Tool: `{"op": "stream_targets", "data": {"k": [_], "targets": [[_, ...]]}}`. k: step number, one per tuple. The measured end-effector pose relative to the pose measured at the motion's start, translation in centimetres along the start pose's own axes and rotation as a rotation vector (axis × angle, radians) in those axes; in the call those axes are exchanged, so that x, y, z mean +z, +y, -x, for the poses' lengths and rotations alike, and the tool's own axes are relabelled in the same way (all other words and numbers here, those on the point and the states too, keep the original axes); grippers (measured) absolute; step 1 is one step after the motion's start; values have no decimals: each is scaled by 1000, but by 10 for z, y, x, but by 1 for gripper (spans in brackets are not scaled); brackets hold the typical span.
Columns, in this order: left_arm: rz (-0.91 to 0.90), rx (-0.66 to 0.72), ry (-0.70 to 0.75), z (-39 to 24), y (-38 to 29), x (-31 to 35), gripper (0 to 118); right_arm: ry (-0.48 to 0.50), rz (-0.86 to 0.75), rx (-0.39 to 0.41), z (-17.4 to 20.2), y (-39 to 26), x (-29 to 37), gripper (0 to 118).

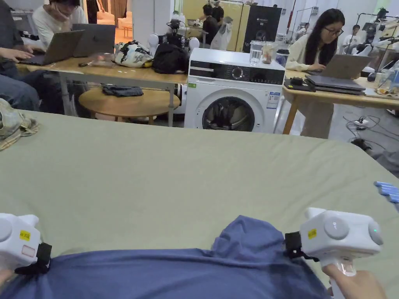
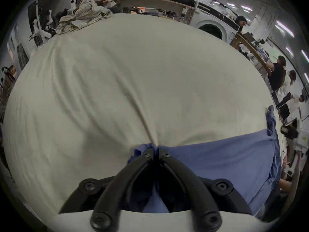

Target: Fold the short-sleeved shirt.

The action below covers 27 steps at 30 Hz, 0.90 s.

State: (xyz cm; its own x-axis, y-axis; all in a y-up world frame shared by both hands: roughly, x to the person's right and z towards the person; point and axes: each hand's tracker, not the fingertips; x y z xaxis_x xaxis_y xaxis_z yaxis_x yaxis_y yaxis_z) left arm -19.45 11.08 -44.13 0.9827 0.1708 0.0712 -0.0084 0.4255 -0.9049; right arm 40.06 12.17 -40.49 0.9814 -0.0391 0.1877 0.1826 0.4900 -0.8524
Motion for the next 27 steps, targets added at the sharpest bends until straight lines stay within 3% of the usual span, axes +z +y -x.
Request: {"op": "stream_targets", "data": {"k": [2, 4, 5, 6, 8, 11, 12, 15, 20, 23, 27], "targets": [[-1, -7, 7, -2, -2, 2, 0, -13, 111, 18, 1, -10, -25, 27], [1, -17, 14, -6, -3, 2, 0, -18, 15, 13, 4, -12, -11, 22], [-1, -22, 20, -8, -4, 2, 0, 41, 17, -25, 3, -12, -7, 6], [-6, -31, 26, -8, -3, 1, 0, 62, 15, -35, 4, -14, -5, 0], [-14, -44, 33, -12, -5, 10, 0, 26, -6, 0, 4, -20, 3, 0], [-180, -256, 13, -12, -23, 45, 0, 48, -123, 37, -1, -37, 46, 0], [-235, -263, 4, -10, -35, 64, 0, 72, -155, 25, -7, -46, 64, 0], [-300, -144, -183, 15, -68, 105, 0, 131, -241, -32, -22, -83, 116, 0], [-329, -173, -166, 21, -160, 159, 0, 126, -279, -38, -34, -172, 173, 0], [-310, -97, -219, 33, -203, 162, 0, 120, -267, -36, -30, -224, 186, 0], [-276, -68, -178, 44, -236, 148, 0, 120, -226, -62, -28, -266, 180, 0]]}}
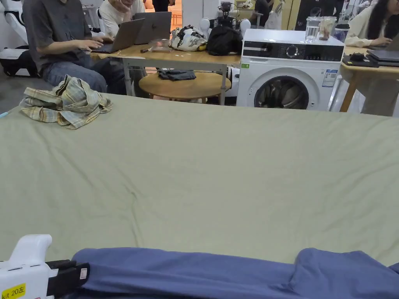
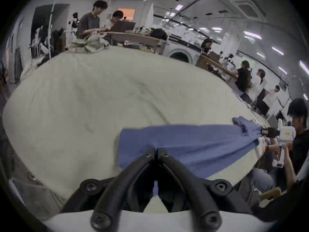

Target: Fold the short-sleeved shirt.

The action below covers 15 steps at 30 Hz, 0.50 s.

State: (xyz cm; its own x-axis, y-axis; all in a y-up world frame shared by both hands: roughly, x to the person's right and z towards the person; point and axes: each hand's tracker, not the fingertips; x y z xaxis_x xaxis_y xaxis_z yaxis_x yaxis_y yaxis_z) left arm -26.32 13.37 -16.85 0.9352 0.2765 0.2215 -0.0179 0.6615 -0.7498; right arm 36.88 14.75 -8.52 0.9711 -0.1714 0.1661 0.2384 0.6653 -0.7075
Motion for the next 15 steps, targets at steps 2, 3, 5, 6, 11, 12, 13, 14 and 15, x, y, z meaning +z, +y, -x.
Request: {"op": "stream_targets", "data": {"k": [2, 3, 5, 6, 11, 12, 13, 14, 15], "targets": [[6, 5, -16, 4, -11, -4, 0, -2, 14, -8, -1, -11, -6, 0], [10, 0, -12, 7, -14, -7, 0, -4, 24, -5, -1, -15, -7, 0], [2, -9, -15, 10, -20, -4, 0, -7, 10, -16, -1, -23, -3, 0], [-4, 0, -17, 11, -20, -2, 0, 1, 14, -29, -6, -22, -2, 0], [-8, -18, -15, 5, -17, -2, 2, -15, -19, -44, -8, -25, -4, 15], [-18, -43, 14, 1, -17, -1, 12, -52, -36, -30, -8, -25, -2, 38], [-48, -89, 45, -4, -15, 3, 26, -65, -68, -10, -5, -24, 4, 48], [-86, -132, 63, -12, -14, 9, 34, -59, -116, 14, -4, -24, 12, 48], [-126, -166, 67, -19, -13, 14, 41, -48, -160, 28, 0, -22, 19, 48]]}}
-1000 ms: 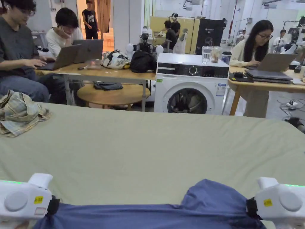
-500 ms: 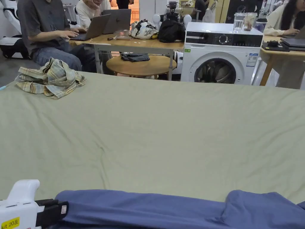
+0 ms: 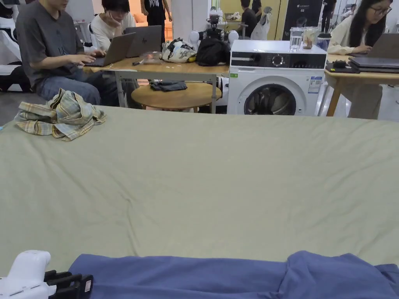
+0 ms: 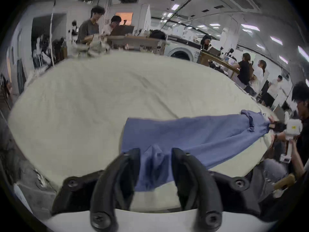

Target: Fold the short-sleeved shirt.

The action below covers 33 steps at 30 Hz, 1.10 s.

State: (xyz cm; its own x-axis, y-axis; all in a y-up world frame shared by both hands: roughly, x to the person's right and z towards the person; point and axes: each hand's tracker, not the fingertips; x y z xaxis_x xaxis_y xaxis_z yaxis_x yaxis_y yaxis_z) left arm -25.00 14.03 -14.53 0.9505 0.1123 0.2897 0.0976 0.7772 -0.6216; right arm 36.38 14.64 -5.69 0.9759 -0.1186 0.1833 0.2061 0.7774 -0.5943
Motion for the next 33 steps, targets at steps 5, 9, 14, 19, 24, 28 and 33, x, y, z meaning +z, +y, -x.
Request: {"op": "stream_targets", "data": {"k": [5, 9, 14, 19, 24, 28, 33], "targets": [[-236, -52, -12, -53, 47, 5, 42, 90, -139, 27, 50, 40, -1, 48], [-240, -55, -65, -88, 78, -16, 42, 153, -151, 117, 102, 59, -32, 48], [-169, -87, -90, -113, 83, -48, 19, 168, -119, 188, 144, 54, -65, 15], [-159, -47, -109, -110, 73, -54, 0, 122, -100, 231, 162, 43, -74, 0], [-162, 76, -140, -78, 71, -38, 0, 140, -96, 201, 161, 45, -71, 0], [-140, 177, -268, -12, 61, -13, 20, 166, -108, 189, 153, 46, -59, 0], [26, 258, -146, 54, 22, -6, 62, 215, -87, 144, 141, 40, -51, 0]]}}
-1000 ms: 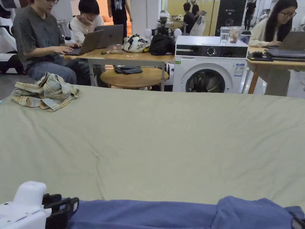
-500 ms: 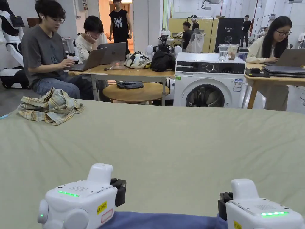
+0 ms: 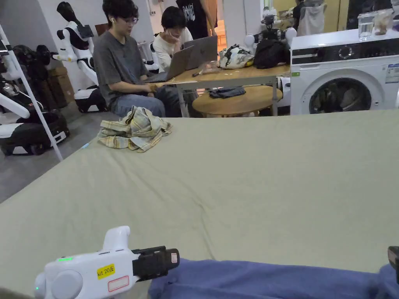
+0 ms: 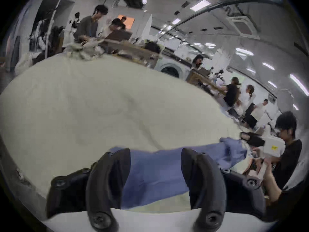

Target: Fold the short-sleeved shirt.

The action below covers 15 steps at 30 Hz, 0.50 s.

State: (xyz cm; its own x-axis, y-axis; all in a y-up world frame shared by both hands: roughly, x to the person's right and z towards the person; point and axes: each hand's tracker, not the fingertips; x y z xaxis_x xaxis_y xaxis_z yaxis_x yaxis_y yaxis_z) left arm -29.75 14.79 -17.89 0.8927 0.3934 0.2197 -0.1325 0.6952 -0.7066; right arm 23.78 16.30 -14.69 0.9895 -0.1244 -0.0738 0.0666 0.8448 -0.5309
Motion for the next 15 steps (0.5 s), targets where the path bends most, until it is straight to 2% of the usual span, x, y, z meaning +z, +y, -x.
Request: {"op": "stream_targets", "data": {"k": [3, 7, 10, 11, 12, 13, 15], "targets": [[28, 169, -38, 39, -18, -10, 63, -5, 13, -5, 2, -4, 3, 0], [44, 294, -106, 59, -32, -42, 62, -2, 35, -41, -2, -6, 1, 0], [0, 436, -264, 67, -36, -64, 61, -4, 47, -79, -7, -7, 2, 0], [-6, 495, -301, 68, -38, -69, 55, -6, 47, -85, -7, -8, 2, 0], [27, 537, -325, 68, -37, -78, 39, -6, 47, -93, -8, -10, 4, 0], [52, 533, -328, 66, -36, -86, 7, -5, 49, -103, -10, -11, 4, 0], [113, 426, -260, 54, -38, -96, 5, -6, 53, -114, -10, -13, 4, 0]]}}
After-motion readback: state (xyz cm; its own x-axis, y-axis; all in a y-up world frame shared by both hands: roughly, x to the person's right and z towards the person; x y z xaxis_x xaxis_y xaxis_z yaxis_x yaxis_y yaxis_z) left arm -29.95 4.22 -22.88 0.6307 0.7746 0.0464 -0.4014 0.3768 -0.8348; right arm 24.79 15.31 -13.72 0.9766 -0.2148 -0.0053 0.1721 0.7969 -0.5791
